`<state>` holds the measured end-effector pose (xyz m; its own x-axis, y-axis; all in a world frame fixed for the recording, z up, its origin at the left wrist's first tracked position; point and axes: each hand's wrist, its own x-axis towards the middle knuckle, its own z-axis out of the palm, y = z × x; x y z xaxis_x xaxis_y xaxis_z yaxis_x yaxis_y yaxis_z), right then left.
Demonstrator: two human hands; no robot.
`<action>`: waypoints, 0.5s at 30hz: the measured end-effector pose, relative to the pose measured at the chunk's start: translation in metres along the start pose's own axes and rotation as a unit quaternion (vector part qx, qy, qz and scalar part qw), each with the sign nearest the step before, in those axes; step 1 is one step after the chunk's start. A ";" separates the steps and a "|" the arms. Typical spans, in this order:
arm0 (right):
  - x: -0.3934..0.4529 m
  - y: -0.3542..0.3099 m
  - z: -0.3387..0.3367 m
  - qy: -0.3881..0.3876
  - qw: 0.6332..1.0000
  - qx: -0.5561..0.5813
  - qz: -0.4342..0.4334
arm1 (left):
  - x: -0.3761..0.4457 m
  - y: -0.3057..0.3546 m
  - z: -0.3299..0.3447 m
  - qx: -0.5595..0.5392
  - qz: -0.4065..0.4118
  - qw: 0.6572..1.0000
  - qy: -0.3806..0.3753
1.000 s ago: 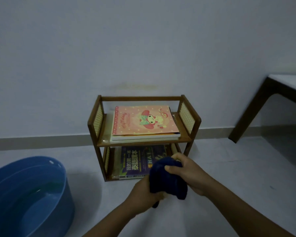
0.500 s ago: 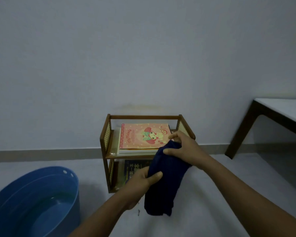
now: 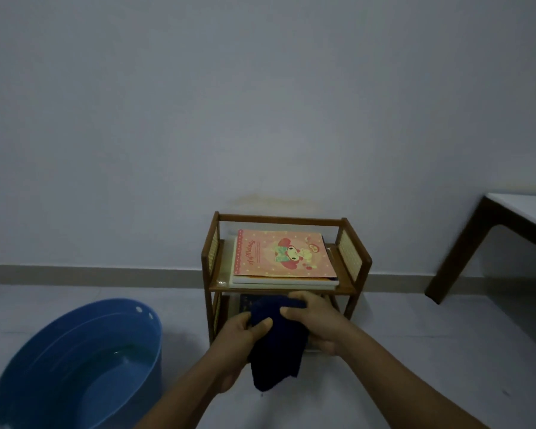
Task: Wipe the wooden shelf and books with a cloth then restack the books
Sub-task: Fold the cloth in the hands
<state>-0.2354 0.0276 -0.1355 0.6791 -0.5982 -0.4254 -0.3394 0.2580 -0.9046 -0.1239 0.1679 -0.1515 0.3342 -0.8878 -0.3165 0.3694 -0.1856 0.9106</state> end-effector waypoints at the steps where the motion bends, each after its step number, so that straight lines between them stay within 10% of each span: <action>1: 0.004 -0.005 0.011 -0.009 0.999 -0.037 -0.014 | -0.005 -0.003 -0.007 -0.009 0.017 0.999 0.029; 9: 0.028 -0.029 0.136 -0.156 0.939 -0.284 -0.114 | -0.067 -0.030 -0.092 -0.027 0.105 0.969 0.221; 15: 0.041 0.008 0.238 -0.172 0.903 -0.361 -0.156 | -0.106 -0.044 -0.160 0.199 0.037 0.909 0.365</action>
<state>-0.0557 0.1855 -0.1662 0.9344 -0.2542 -0.2496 -0.3495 -0.5187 -0.7802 -0.0369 0.3380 -0.2003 0.8847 -0.4159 -0.2106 0.0281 -0.4033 0.9146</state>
